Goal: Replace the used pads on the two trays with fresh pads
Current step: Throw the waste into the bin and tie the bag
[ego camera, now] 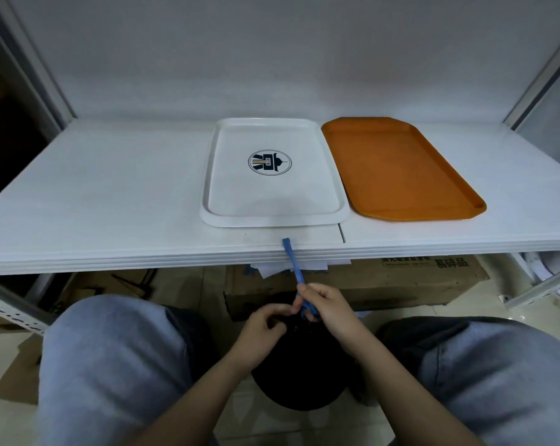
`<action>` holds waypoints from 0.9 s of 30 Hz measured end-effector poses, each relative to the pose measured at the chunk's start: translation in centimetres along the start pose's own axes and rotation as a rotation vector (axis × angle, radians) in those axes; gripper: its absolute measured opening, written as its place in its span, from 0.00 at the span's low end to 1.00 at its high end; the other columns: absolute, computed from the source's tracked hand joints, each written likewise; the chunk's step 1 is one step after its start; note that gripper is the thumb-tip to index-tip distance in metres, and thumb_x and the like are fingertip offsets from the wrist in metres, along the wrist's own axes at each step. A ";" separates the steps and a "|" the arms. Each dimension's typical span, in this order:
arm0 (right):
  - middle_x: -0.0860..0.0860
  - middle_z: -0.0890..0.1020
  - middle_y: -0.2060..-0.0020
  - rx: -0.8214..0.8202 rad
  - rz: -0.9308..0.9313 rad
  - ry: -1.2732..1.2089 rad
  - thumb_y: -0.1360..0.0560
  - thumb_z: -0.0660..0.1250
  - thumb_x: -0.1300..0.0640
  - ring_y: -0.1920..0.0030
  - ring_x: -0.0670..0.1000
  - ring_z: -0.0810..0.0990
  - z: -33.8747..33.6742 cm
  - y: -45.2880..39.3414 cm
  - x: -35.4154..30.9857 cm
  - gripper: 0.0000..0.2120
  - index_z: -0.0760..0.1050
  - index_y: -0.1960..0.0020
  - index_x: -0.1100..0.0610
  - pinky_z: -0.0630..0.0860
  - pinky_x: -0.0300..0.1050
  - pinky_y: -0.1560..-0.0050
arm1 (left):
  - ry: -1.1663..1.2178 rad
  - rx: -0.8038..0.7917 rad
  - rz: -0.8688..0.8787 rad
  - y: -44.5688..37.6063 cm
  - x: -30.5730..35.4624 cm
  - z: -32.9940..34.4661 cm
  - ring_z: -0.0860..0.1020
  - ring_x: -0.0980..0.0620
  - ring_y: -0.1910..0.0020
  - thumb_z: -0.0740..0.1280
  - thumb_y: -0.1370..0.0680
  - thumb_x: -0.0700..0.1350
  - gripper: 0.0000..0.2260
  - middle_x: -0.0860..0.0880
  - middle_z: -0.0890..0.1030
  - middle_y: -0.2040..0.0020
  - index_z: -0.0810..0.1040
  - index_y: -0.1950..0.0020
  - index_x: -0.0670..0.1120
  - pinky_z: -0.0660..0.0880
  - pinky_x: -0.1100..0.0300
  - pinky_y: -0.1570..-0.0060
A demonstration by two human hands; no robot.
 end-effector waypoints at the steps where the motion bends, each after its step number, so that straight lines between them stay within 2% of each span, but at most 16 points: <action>1: 0.51 0.80 0.69 -0.011 -0.013 -0.009 0.20 0.59 0.55 0.73 0.44 0.72 0.1 0.1 -0.4 0.17 0.76 0.64 0.59 0.69 0.35 0.68 | -0.030 -0.024 0.040 0.2 0.4 0.7 0.78 0.56 0.44 0.63 0.23 0.33 0.13 0.50 0.81 0.45 0.78 0.47 0.50 0.72 0.70 0.47; 4: 0.49 0.79 0.71 -0.031 -0.051 -0.021 0.20 0.59 0.56 0.73 0.44 0.71 0.5 0.2 -1.5 0.17 0.76 0.65 0.60 0.69 0.36 0.67 | -0.018 -0.016 0.173 0.2 2.6 1.5 0.80 0.58 0.51 0.67 0.23 0.37 0.07 0.51 0.84 0.51 0.83 0.52 0.47 0.73 0.70 0.49; 7: 0.53 0.79 0.69 -0.035 -0.055 -0.055 0.20 0.59 0.55 0.72 0.47 0.70 0.1 0.3 -1.9 0.17 0.76 0.64 0.61 0.69 0.36 0.67 | -0.042 0.009 0.294 -0.2 4.0 1.4 0.81 0.59 0.52 0.69 0.24 0.38 0.06 0.52 0.84 0.54 0.83 0.55 0.48 0.73 0.68 0.49; 10: 0.56 0.80 0.68 -0.031 -0.020 -0.158 0.20 0.59 0.55 0.71 0.48 0.70 -0.3 0.1 -1.4 0.17 0.75 0.63 0.62 0.69 0.39 0.67 | 0.002 -0.022 0.191 -0.7 3.0 1.6 0.80 0.60 0.55 0.68 0.23 0.40 0.04 0.53 0.83 0.56 0.82 0.54 0.47 0.72 0.67 0.52; 13: 0.56 0.80 0.66 0.012 0.005 -0.265 0.20 0.59 0.55 0.72 0.49 0.69 -0.9 -0.3 -0.6 0.16 0.74 0.62 0.63 0.68 0.45 0.67 | 0.087 -0.045 0.164 -1.0 2.7 1.9 0.81 0.57 0.51 0.65 0.22 0.38 0.04 0.48 0.84 0.53 0.79 0.52 0.39 0.73 0.67 0.48; 16: 0.51 0.79 0.66 0.139 0.019 -0.247 0.20 0.59 0.55 0.73 0.47 0.70 -2.6 -0.6 0.1 0.16 0.73 0.63 0.61 0.68 0.40 0.67 | 0.150 -0.081 0.127 -1.0 2.8 2.3 0.81 0.57 0.54 0.62 0.20 0.38 0.04 0.46 0.84 0.54 0.76 0.53 0.40 0.75 0.66 0.50; 19: 0.49 0.74 0.69 0.235 0.014 -0.233 0.20 0.59 0.55 0.72 0.47 0.69 -4.0 -0.3 0.6 0.15 0.73 0.62 0.61 0.67 0.39 0.67 | 0.146 -0.062 0.074 -1.1 2.3 2.2 0.81 0.59 0.61 0.62 0.20 0.39 0.05 0.46 0.84 0.59 0.75 0.55 0.42 0.74 0.66 0.55; 23: 0.49 0.75 0.70 0.182 -0.061 -0.253 0.20 0.59 0.56 0.71 0.47 0.71 -3.0 0.3 -0.2 0.15 0.74 0.62 0.62 0.70 0.40 0.66 | -0.067 0.069 0.025 -1.6 2.0 1.4 0.79 0.60 0.67 0.65 0.21 0.45 0.08 0.52 0.84 0.66 0.79 0.59 0.49 0.73 0.62 0.60; 25: 0.52 0.77 0.68 0.105 -0.097 -0.243 0.20 0.59 0.57 0.70 0.48 0.75 -1.8 0.3 -1.1 0.15 0.74 0.62 0.62 0.73 0.41 0.67 | -0.247 0.035 0.068 -1.7 2.6 1.9 0.77 0.61 0.67 0.64 0.21 0.48 0.11 0.54 0.84 0.66 0.79 0.63 0.54 0.72 0.61 0.62; 27: 0.53 0.79 0.68 0.048 -0.123 -0.197 0.20 0.59 0.57 0.69 0.51 0.77 -1.0 0.1 -2.0 0.15 0.75 0.62 0.62 0.75 0.44 0.68 | -0.390 -0.012 0.109 -1.5 3.3 2.2 0.76 0.62 0.68 0.63 0.21 0.47 0.15 0.56 0.82 0.66 0.76 0.68 0.57 0.70 0.61 0.64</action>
Point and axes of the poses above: each hand's wrist, its own y-axis away from the middle knuckle, its own z-axis out of the palm, x = y × z, the point moved 10 cm from there along -y, towards the middle knuckle
